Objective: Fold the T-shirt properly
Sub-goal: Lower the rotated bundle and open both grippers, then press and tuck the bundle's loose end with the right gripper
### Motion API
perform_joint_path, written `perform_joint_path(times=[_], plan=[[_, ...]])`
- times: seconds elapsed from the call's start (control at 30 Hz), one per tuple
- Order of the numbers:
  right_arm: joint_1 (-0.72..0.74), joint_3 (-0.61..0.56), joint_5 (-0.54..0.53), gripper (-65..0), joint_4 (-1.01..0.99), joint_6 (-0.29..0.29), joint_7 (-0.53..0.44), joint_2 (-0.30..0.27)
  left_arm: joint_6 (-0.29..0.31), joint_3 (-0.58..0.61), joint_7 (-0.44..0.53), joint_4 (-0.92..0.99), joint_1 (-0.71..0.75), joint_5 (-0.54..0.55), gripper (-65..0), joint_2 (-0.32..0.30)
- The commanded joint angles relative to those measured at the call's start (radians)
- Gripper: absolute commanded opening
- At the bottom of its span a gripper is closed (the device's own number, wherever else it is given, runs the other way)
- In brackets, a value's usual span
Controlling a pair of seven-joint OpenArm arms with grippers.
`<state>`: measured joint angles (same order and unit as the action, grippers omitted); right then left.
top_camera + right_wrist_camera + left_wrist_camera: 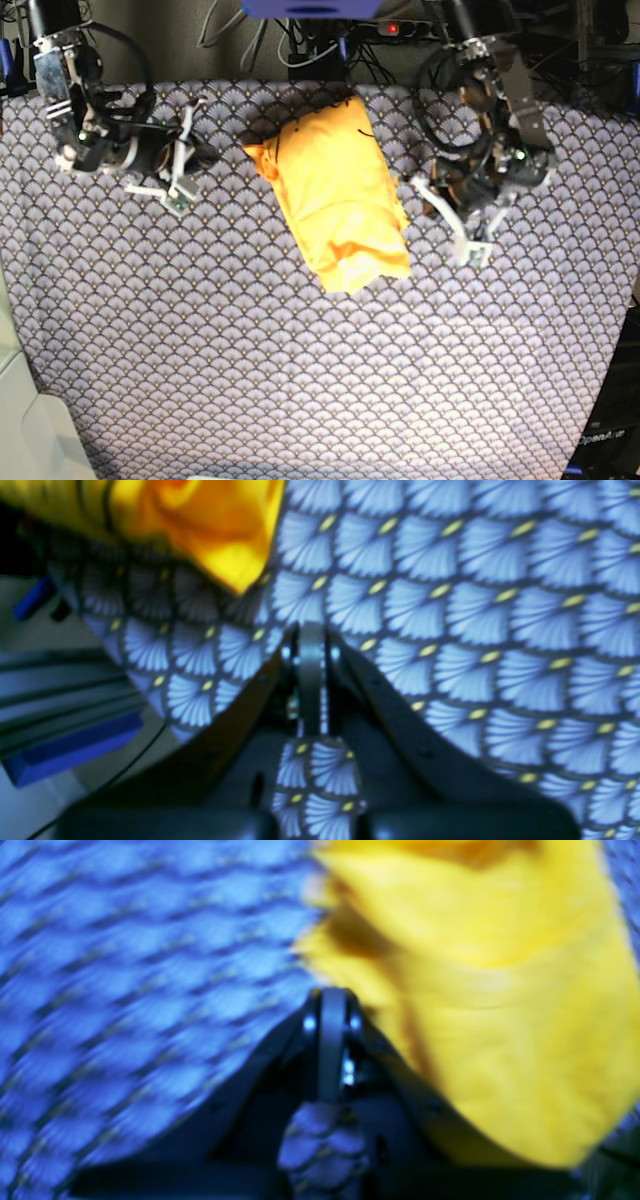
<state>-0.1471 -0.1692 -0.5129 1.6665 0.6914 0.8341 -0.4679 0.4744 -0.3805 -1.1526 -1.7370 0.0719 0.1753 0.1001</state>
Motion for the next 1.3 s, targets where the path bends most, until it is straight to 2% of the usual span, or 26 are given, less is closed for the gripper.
perform_joint_path(times=[0.0, 0.2, 0.3, 0.47, 0.67, 0.83, 1.03, 1.13, 1.27], plan=[[0.014, 0.015, -0.016, -64.9, 0.019, 0.007, -0.019, -0.009, 0.002, -0.007, 0.01, 0.001, 0.006, 0.014, -65.0, 0.008], [0.08, 0.012, -0.014, -64.8, 0.011, 0.007, -0.009, 0.016, 0.002, -0.007, 0.125, 0.127, 0.006, 0.014, -65.0, 0.039], [0.09, 0.012, -0.014, -64.8, 0.01, 0.007, -0.009, 0.022, 0.002, 0.015, 0.139, 0.168, -0.03, 0.013, -65.0, 0.057], [0.08, -0.014, -0.014, -64.8, 0.01, 0.007, -0.008, 0.064, 0.001, 0.051, 0.142, 0.276, -0.128, 0.014, -65.0, 0.057], [0.047, -0.072, -0.014, -64.8, 0.011, 0.007, -0.008, 0.091, 0.001, 0.062, 0.248, 0.394, -0.188, 0.014, -65.0, 0.057], [-0.003, -0.072, -0.014, -64.8, 0.019, 0.007, -0.016, 0.091, 0.001, 0.061, 0.248, 0.44, -0.225, 0.023, -65.0, 0.057], [-0.039, -0.063, -0.014, -65.0, 0.036, 0.007, -0.02, 0.042, 0.001, 0.056, 0.233, 0.363, -0.217, 0.023, -65.0, 0.057], [-0.062, -0.034, -0.016, -65.0, 0.083, 0.007, -0.02, 0.008, 0.001, 0.054, 0.144, 0.237, -0.185, 0.023, -65.0, 0.057], [-0.064, 0.055, -0.019, -65.0, 0.171, 0.007, -0.008, 0.008, 0.001, 0.016, 0.059, 0.018, -0.091, 0.023, -65.0, 0.028]])
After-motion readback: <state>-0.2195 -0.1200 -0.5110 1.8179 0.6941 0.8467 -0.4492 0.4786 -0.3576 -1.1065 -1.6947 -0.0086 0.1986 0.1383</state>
